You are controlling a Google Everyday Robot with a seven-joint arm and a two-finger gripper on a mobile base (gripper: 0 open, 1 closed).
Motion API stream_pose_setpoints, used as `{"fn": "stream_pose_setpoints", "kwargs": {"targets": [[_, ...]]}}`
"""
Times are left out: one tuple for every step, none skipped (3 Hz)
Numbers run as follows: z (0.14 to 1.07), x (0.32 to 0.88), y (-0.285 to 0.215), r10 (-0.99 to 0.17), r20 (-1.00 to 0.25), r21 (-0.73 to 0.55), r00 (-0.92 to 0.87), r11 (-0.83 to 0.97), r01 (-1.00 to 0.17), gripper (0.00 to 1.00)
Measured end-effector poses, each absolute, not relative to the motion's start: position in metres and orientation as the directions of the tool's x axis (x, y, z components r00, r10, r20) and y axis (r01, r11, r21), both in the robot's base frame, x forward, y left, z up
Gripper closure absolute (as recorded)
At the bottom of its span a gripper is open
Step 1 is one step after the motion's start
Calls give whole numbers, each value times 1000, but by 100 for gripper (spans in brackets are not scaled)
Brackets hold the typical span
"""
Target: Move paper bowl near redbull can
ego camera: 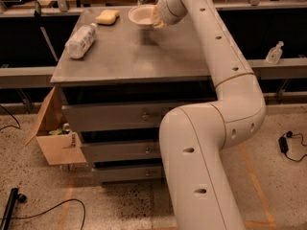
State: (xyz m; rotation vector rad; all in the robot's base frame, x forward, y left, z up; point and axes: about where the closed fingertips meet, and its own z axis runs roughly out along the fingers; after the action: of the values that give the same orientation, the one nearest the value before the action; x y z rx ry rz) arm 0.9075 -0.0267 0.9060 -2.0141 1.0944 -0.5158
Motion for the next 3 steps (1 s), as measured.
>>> {"fn": "stream_pose_setpoints", "kwargs": {"targets": [[906,908,-27,-836,-11,-784,549,-333,-524,100],[911,916,-27,-856,7,-794,518,-320,-518,100],[916,927,-30,-882,22,-810,472,-292,-509,100]]}}
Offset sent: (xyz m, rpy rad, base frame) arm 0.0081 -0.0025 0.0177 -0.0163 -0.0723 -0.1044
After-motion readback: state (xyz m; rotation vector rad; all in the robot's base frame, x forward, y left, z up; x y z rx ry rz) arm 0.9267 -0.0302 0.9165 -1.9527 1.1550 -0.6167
